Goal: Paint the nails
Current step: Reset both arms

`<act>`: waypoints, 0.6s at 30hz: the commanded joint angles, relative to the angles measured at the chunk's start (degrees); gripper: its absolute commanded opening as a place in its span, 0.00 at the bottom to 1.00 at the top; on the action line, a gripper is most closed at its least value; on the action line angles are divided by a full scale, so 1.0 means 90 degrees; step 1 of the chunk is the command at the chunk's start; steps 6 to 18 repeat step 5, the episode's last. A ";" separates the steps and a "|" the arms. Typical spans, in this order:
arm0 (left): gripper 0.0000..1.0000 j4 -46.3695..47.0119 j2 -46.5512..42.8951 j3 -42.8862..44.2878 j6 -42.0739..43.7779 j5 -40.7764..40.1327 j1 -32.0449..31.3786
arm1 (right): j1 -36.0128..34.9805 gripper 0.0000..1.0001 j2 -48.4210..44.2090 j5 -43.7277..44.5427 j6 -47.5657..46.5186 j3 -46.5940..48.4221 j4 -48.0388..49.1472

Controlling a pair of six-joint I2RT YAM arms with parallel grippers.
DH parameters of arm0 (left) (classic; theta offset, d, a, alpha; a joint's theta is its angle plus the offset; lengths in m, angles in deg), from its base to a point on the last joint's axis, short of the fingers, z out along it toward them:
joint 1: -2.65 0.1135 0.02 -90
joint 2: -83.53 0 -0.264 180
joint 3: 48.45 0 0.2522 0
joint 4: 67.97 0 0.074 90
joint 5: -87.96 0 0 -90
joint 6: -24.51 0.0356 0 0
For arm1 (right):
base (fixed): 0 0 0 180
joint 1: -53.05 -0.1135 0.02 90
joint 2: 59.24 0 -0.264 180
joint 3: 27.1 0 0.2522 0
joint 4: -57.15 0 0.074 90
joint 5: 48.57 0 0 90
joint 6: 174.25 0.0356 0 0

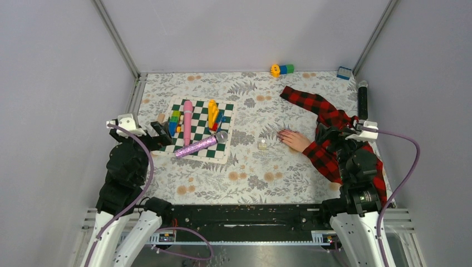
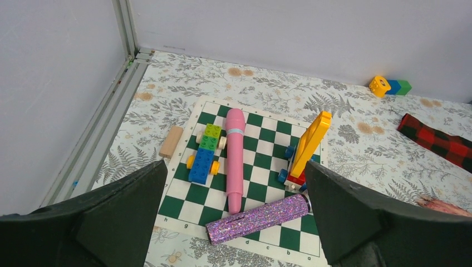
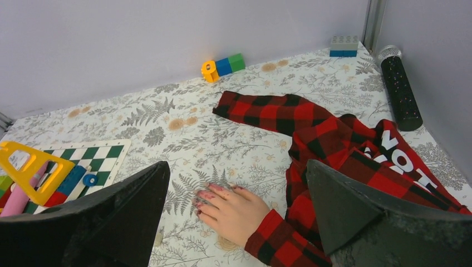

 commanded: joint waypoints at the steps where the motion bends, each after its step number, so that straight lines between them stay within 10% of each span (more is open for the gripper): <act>1: 0.99 0.0330 -0.0040 -0.0031 0.0079 -0.0036 0.0039 | 0.0023 0.99 -0.0006 0.0229 -0.0147 0.0067 0.0426; 18: 0.99 0.0306 -0.0017 -0.0055 0.0076 0.0035 0.0046 | 0.0023 0.99 -0.0035 0.0245 -0.0160 0.0078 0.0425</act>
